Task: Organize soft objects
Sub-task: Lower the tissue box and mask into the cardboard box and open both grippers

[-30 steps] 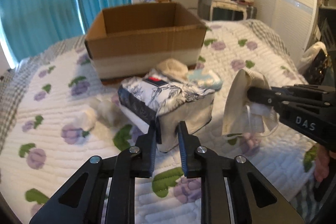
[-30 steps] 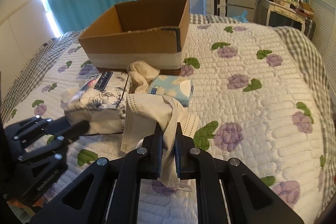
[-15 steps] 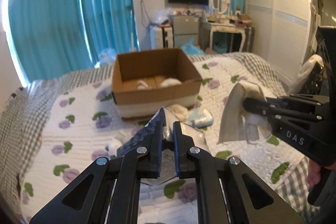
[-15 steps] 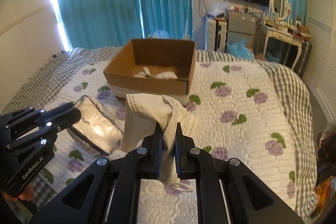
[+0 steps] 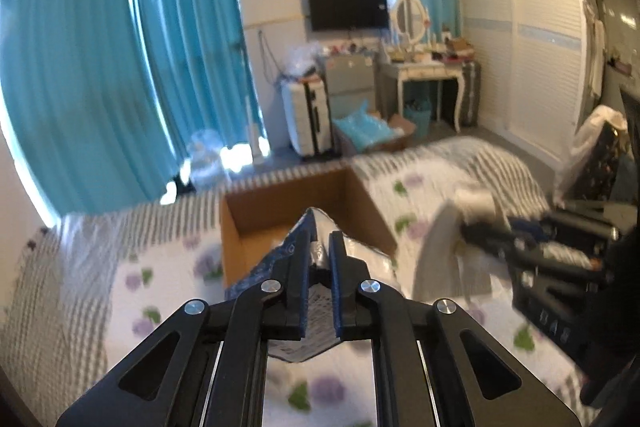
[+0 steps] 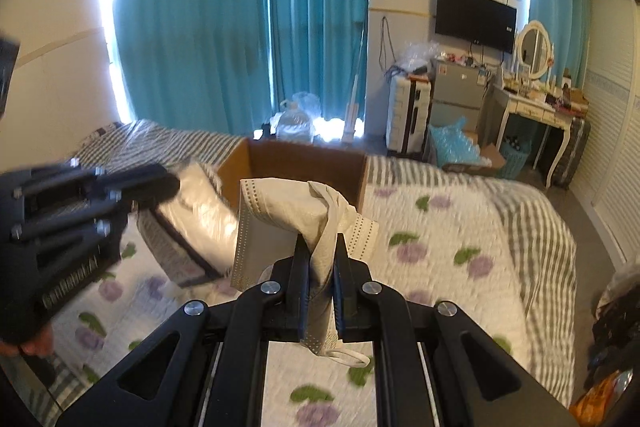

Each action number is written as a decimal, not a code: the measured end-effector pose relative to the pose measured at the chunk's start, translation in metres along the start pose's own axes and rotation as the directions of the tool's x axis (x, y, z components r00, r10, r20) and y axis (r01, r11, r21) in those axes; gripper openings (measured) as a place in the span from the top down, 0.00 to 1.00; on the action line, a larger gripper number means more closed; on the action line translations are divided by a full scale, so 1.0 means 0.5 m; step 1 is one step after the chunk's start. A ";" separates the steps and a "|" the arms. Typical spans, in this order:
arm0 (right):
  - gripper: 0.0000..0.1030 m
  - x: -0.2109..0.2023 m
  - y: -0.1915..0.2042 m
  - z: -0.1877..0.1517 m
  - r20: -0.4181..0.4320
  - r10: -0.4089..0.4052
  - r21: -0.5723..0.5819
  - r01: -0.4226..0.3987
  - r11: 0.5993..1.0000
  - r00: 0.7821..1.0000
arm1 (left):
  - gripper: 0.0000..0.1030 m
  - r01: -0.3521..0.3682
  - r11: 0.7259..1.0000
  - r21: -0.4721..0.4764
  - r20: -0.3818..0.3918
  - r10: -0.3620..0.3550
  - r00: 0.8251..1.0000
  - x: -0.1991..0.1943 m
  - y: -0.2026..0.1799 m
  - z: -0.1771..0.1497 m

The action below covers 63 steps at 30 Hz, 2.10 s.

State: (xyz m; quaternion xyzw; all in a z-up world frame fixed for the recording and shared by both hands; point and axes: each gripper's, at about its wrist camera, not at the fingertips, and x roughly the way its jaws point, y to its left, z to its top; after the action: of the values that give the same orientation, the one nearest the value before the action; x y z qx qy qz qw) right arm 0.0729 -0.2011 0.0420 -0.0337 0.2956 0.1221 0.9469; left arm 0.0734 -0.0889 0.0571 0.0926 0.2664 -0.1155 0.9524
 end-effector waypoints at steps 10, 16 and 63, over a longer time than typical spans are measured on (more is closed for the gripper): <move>0.91 0.114 -0.049 0.101 0.034 -0.011 -0.015 0.011 1.000 0.999 | 0.92 -0.015 0.999 0.040 0.065 0.012 0.998 0.144 0.029 0.176; 0.91 0.203 -0.086 0.105 -0.002 -0.009 -0.013 0.009 1.000 1.000 | 0.92 -0.024 0.999 0.045 0.014 0.024 1.000 0.270 0.040 0.162; 0.22 0.362 0.072 0.156 -0.055 0.025 0.000 -0.025 1.000 0.998 | 0.23 -0.155 0.972 -0.174 -0.013 0.155 0.988 0.164 0.276 -0.030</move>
State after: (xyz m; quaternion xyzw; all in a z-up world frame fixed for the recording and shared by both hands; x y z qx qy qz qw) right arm 0.2506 -0.1174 0.0036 -0.0338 0.3217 0.1332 0.9368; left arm 0.1715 0.0327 0.0172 0.0292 0.2673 -0.0169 0.9630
